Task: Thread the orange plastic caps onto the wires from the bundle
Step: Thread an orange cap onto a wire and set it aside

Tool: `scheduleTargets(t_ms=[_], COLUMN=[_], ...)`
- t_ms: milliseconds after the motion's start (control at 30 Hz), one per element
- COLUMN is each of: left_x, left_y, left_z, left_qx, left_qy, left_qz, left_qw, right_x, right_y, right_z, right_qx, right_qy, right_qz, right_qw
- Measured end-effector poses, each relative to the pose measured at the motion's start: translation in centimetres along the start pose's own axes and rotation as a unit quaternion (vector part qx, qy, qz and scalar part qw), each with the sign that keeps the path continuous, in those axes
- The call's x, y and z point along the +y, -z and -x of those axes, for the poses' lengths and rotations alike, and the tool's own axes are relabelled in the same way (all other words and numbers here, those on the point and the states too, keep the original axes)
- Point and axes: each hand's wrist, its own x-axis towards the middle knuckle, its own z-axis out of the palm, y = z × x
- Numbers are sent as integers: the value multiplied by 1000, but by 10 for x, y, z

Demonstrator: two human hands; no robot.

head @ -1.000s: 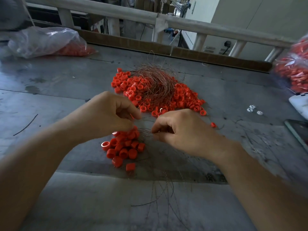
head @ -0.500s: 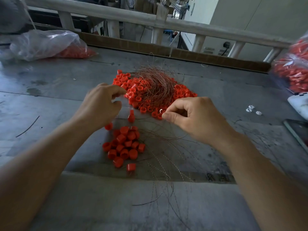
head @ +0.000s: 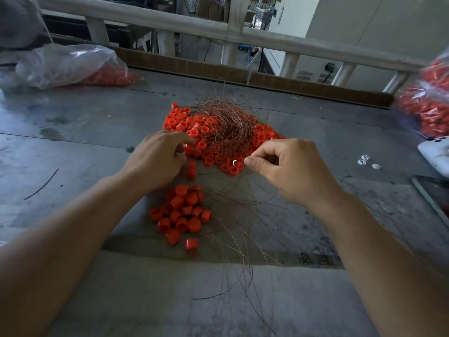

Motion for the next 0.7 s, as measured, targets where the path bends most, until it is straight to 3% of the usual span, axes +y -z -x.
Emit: scheduleTargets(t_ms=[500,700], left_x=[2,9], left_y=[11,23], left_z=[0,4], left_qx=[36,66], left_qy=[62,89], left_qz=[30,218], left_qw=[997,970], right_x=[5,4], right_y=[1,1], right_z=[-6,-6], right_qx=[24,23], right_qy=[-25,-23], right_qz=[5,10], right_qw=[999,999])
